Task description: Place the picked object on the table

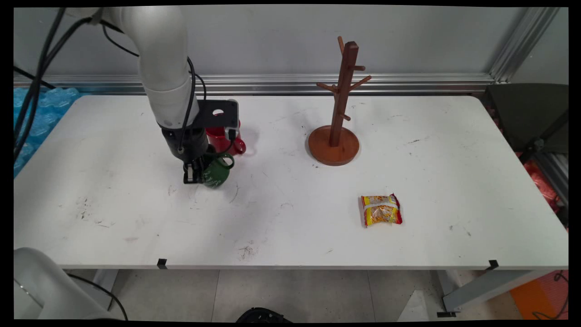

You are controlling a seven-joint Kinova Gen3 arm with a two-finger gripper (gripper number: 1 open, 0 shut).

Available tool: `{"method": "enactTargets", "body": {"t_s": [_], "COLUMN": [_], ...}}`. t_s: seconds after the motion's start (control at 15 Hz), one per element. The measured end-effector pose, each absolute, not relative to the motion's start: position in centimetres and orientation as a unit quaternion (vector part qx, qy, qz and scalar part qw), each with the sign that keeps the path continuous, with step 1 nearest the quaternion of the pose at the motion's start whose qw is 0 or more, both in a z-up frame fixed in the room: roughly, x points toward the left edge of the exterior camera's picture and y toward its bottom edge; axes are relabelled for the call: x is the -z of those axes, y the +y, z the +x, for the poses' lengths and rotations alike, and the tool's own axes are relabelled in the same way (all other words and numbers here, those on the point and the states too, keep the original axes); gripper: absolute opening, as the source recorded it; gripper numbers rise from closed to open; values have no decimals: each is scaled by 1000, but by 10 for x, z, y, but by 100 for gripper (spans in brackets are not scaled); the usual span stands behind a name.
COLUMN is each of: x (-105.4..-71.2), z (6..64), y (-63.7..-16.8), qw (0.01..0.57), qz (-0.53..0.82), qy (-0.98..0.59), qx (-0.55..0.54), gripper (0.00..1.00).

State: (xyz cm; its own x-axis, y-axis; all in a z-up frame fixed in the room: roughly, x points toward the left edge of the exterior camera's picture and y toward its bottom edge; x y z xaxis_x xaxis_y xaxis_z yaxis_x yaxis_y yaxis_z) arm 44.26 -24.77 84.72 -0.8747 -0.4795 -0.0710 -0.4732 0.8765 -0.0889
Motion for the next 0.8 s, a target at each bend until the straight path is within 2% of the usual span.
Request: {"method": "enactTargets", "body": {"t_s": [0.53,0.6,0.8], "x": [-831,-829,-824], "z": [439,438,435], "y": [-251,-251,-250], "qw": [63,64,63], "qz": [-207,-202,-190], "qy": [976,977,979], "qx": [30,30,27], "gripper": [0,100,100]}}
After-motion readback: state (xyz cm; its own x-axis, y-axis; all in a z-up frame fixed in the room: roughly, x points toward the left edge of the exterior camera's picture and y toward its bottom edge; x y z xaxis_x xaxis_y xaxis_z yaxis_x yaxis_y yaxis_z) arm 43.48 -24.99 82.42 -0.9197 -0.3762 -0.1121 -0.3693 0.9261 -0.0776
